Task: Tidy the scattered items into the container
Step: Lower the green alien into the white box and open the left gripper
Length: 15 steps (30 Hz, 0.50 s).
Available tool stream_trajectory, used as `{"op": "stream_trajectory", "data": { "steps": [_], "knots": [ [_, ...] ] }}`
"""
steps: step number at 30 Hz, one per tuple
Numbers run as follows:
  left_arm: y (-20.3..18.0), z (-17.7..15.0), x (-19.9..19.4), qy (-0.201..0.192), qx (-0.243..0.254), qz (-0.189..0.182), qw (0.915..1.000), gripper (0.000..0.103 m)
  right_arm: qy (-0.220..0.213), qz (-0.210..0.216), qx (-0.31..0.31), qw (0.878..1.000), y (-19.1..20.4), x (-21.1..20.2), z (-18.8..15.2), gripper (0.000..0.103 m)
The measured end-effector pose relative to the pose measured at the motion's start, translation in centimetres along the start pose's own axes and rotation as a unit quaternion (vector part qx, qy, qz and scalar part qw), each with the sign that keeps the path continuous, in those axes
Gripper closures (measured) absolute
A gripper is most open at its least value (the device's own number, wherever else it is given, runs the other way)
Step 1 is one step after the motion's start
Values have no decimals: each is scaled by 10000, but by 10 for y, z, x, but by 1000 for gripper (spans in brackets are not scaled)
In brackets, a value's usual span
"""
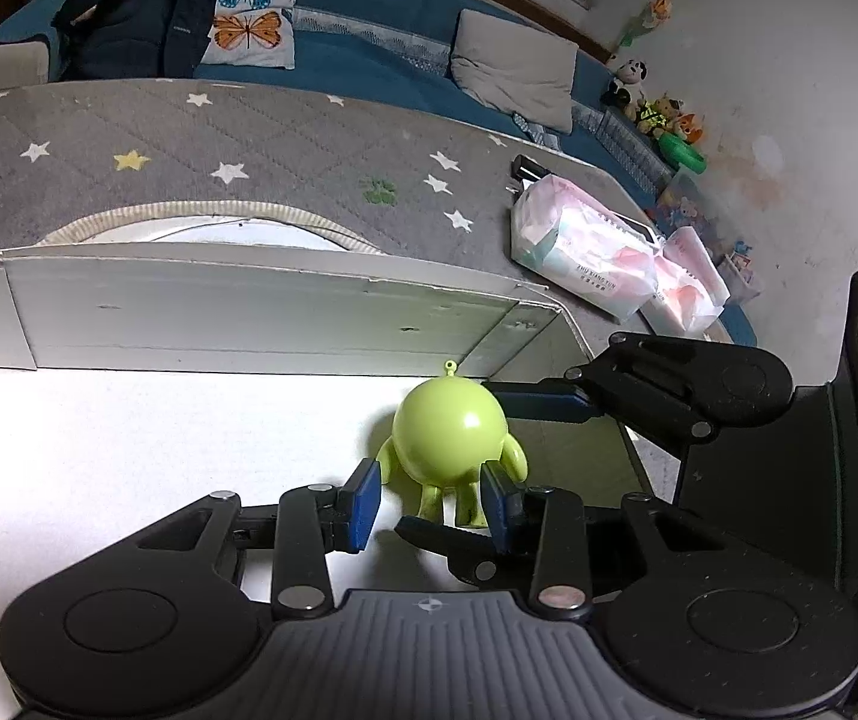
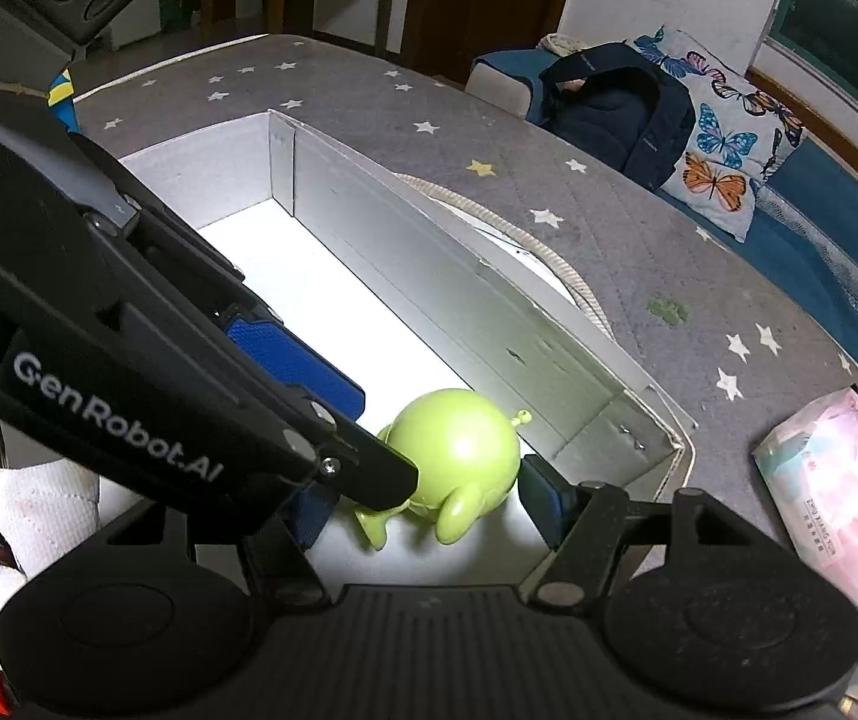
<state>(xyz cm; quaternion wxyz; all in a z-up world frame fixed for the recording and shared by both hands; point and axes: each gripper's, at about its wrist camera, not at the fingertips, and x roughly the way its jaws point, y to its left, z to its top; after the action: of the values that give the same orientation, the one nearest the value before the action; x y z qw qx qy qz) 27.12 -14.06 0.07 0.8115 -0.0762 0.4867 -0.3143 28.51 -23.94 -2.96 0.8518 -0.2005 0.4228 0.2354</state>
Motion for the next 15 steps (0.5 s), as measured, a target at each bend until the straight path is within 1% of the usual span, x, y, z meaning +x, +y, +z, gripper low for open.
{"op": "stream_trajectory", "data": {
  "steps": [1, 3, 8, 15],
  "knots": [
    [0, 0, -1, -21, 6, -7, 10000, 64, -18, 4, 25, 10000, 0, -1, 0, 35],
    [-1, 0, -4, -67, 19, -15, 10000, 64, -62, 6, 49, 10000, 0, -5, -1, 30],
    [-2, -2, -11, -189, -5, -28, 9998, 64, -165, -83, 104, 9998, 1, -12, -4, 30],
    [-3, -9, -31, -456, -59, -19, 9989, 64, -481, -207, 459, 9976, -2, -36, -14, 30]
  ]
}}
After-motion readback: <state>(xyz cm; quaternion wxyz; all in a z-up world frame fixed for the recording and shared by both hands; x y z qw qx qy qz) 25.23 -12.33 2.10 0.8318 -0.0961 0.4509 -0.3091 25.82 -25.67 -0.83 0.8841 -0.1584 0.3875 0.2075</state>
